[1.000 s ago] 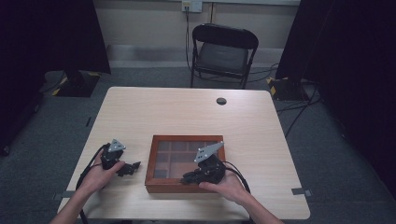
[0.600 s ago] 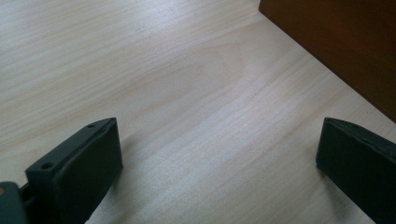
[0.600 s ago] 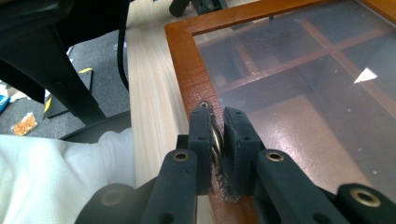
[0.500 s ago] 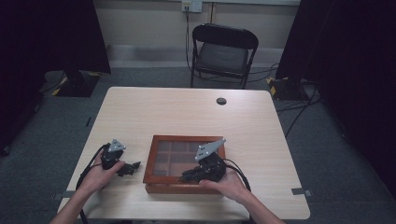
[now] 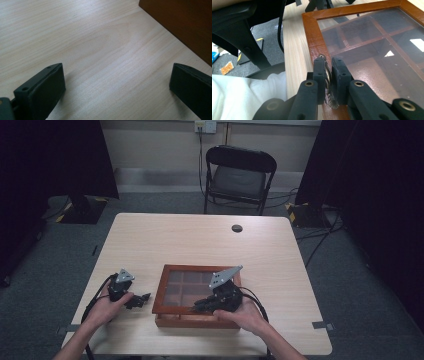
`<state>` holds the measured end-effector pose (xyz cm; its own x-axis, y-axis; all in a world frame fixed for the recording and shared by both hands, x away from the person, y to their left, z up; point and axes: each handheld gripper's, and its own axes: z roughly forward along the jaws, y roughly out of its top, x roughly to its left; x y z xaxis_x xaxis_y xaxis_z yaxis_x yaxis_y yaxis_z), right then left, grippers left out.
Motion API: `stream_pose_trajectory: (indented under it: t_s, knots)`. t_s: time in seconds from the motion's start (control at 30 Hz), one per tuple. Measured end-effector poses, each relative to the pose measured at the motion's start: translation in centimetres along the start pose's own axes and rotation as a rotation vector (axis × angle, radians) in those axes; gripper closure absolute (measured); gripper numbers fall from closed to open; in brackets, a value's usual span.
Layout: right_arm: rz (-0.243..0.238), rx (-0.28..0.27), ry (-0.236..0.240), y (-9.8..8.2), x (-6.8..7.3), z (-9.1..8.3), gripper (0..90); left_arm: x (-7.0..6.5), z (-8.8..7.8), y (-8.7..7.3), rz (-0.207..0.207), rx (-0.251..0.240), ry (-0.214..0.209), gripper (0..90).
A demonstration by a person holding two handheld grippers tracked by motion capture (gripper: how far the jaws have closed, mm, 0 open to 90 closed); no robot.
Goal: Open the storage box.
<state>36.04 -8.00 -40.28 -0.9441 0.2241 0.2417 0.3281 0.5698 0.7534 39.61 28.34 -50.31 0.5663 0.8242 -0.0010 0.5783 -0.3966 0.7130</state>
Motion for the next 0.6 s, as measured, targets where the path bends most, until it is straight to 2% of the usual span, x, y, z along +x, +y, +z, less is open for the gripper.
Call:
stream_pose_trajectory:
  t_s: [0.43, 0.6]
  knots:
    - [-0.020, -0.013, -0.010, 1.3, 0.0, -1.0, 82.7, 0.1, 0.0, 0.0, 0.005, 0.001, -0.005, 0.0]
    - [-0.024, -0.002, -0.014, 2.0, -0.1, -1.3, 82.7, 0.1, 0.0, 0.0, 0.009, 0.001, -0.005, 0.0]
